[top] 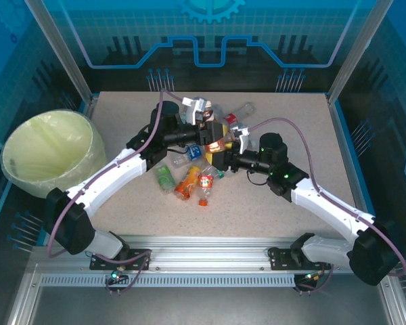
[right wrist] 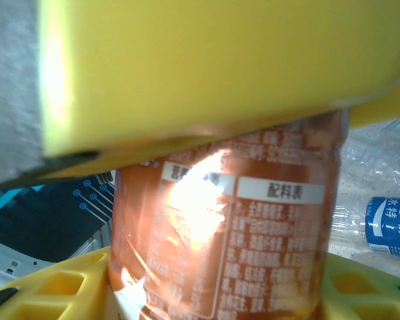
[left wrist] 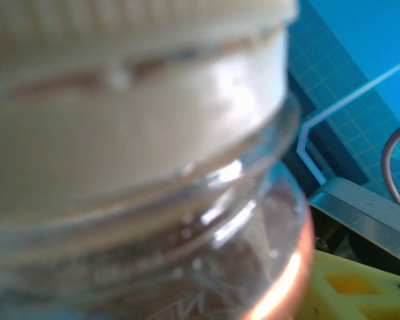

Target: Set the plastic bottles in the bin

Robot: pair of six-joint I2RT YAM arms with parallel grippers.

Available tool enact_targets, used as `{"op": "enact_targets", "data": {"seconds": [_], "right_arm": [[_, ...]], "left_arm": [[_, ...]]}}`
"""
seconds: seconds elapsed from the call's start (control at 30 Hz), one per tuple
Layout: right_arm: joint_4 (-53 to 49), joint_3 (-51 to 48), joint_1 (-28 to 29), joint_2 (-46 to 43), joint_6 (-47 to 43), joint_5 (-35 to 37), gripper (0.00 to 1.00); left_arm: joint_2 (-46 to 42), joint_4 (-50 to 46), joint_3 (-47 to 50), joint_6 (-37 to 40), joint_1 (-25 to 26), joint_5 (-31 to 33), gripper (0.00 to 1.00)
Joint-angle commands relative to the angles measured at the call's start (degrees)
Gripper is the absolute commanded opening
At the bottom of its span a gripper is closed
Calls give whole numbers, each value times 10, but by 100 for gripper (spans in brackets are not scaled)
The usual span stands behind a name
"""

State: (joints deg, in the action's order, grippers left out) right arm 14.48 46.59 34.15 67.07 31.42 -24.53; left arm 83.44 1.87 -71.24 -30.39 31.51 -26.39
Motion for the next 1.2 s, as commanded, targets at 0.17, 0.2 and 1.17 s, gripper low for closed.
{"op": "enact_targets", "data": {"seconds": [0.17, 0.2, 1.17], "right_arm": [[-29, 26, 14, -9, -32, 1, 67], [-44, 31, 14, -12, -44, -1, 72], [-254, 34, 14, -29, -91, 423, 100]], "left_arm": [[-34, -8, 8, 26, 5, 23, 52], [-37, -12, 10, 27, 6, 39, 51], [-246, -363, -81, 233, -49, 473, 48]]}}
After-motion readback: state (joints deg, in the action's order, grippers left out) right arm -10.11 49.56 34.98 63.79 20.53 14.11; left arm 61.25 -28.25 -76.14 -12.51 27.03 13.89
